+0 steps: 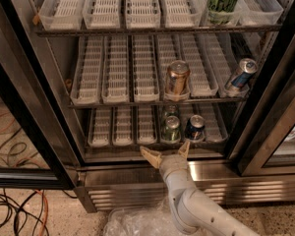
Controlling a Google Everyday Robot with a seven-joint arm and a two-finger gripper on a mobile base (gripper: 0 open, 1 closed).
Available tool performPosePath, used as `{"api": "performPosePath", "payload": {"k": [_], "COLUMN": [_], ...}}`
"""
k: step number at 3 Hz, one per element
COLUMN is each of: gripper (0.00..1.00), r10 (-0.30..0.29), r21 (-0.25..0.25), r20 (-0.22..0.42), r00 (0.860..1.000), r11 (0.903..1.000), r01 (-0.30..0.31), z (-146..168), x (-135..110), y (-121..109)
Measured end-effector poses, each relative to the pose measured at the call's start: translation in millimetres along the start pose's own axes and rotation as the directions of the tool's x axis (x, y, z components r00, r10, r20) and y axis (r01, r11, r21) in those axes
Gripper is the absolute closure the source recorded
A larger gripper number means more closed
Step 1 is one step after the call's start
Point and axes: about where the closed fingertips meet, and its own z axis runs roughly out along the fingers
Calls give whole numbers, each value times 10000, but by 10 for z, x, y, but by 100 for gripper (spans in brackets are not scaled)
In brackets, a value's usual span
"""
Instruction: Pick green can from bottom shelf of fridge
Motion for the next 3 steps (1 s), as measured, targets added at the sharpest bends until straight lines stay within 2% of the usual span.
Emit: {"api": "performPosePath", "payload": {"k": [1,2,3], "gripper": [19,20,30], "r10": [0,12,9], "r21": [1,112,220], "r20": [0,-32,-58], "r00": [10000,10000,10000], "r11": [10000,9999,9998], "r01": [0,-11,-8], "z": [0,5,15], "x": [0,12,31], "y": [0,-13,-25]}}
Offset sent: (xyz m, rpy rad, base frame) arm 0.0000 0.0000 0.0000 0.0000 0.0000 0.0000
